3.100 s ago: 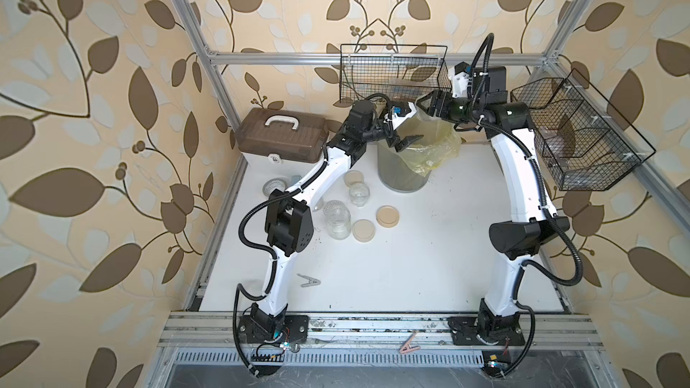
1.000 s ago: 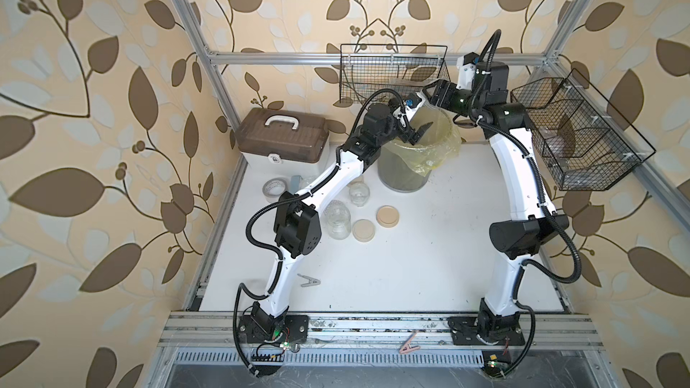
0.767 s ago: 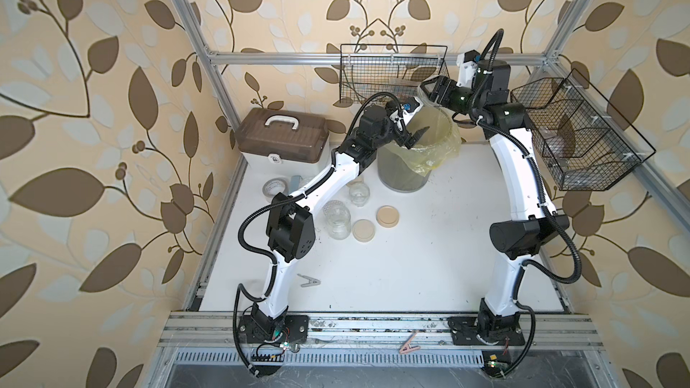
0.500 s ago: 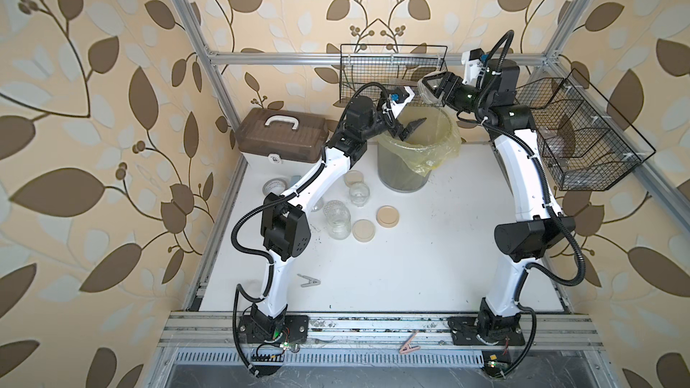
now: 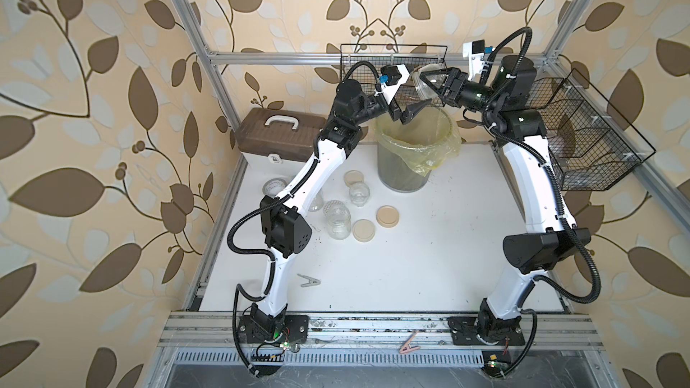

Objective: Empty moldy tea leaves from jars
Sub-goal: Place the jar at the center of the board.

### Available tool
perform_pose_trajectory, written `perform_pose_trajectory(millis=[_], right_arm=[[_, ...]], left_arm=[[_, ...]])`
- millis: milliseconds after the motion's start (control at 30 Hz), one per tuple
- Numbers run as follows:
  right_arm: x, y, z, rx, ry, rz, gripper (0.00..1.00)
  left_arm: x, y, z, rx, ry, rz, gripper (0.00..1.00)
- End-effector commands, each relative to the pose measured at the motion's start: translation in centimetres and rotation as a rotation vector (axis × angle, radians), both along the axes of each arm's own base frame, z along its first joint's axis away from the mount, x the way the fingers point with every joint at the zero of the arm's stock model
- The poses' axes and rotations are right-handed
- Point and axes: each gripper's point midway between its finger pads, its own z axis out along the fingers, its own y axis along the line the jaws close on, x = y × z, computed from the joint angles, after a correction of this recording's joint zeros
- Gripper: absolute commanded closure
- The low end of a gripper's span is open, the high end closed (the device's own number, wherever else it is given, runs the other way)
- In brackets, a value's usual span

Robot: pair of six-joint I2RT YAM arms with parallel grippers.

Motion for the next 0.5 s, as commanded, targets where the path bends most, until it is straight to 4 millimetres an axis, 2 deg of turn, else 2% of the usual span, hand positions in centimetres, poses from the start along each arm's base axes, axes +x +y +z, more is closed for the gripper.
perform_pose_trajectory(millis=[0,200,467], right_arm=[[-2.6,1.9,2.6,0.027,-0.079,0.096,0.60],[-3.6,4.0,2.5,0.044,-0.070,0.156,0.59],[-3.7,3.6,2.6,0.105,-0.053,0.167,0.59]], left_arm=[[-1.7,-0.1,1.6,-0.021,-0.059,-0.062,0.01],[-2.5,0.1,2.5,-0.064,-0.075,-0.099,0.01],[-3.9,1.4,4.5,-0.176,-0.093,-0.115,0.01]])
